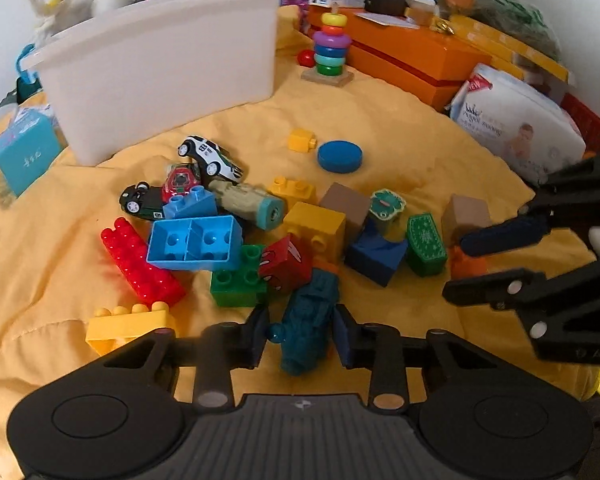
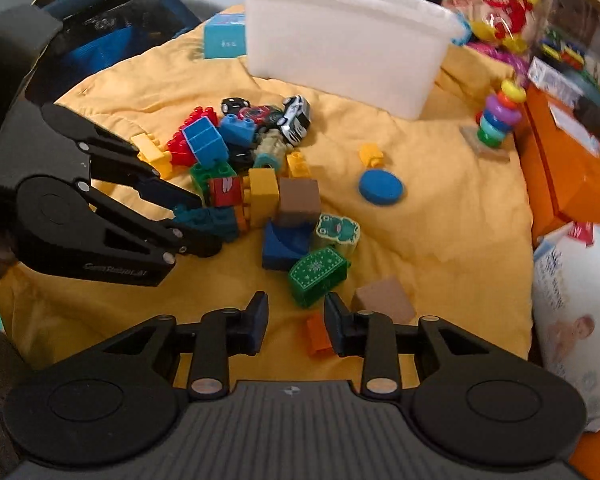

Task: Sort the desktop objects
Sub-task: 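Grasp the teal toy train piece with the left tool while the right tool grasps the khaki figure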

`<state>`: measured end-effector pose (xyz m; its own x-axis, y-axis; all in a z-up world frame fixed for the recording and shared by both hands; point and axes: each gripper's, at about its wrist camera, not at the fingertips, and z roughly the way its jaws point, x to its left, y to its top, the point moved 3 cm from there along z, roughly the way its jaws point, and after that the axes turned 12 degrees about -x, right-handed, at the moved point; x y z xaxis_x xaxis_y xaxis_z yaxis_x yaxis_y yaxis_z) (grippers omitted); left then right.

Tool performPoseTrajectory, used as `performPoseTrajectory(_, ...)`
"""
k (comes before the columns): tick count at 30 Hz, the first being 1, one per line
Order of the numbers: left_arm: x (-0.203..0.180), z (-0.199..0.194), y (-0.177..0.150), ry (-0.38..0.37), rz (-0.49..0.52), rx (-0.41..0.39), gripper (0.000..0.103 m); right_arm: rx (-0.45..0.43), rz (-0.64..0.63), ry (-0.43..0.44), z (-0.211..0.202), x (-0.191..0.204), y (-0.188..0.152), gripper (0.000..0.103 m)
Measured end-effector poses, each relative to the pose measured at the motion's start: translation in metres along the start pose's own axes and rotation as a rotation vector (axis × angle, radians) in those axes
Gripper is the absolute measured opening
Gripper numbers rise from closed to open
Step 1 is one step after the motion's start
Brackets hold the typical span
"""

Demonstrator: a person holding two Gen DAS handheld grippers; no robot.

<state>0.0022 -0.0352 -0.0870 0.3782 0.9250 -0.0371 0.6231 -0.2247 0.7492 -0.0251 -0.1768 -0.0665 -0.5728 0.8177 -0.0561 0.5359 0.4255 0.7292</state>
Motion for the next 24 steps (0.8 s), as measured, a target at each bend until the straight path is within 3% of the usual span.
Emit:
performPoseTrajectory(5, 0.002, -0.019, -0.012, 0.063, -0.018, 0.032, 0.035, -0.056, -0.033, 0.01, 0.001, 0.003, 0.009, 0.035)
performPoseTrajectory(10, 0.009, -0.025, -0.022, 0.092, -0.057, 0.033, 0.035, -0.124, 0.04, 0.094, 0.028, 0.002, 0.057, 0.035)
performPoseTrajectory(13, 0.008, -0.023, -0.02, 0.099, -0.057, 0.024, 0.036, -0.1, 0.019, 0.049, 0.061, 0.005, 0.079, 0.035)
performPoseTrajectory(17, 0.009, -0.02, -0.02, 0.091, -0.07, 0.006, 0.036, -0.012, 0.021, 0.071, 0.095, 0.006, 0.087, 0.035)
performPoseTrajectory(24, 0.01, -0.018, -0.016, 0.072, -0.071, -0.012, 0.036, 0.021, -0.077, 0.04, 0.117, 0.019, 0.092, 0.035)
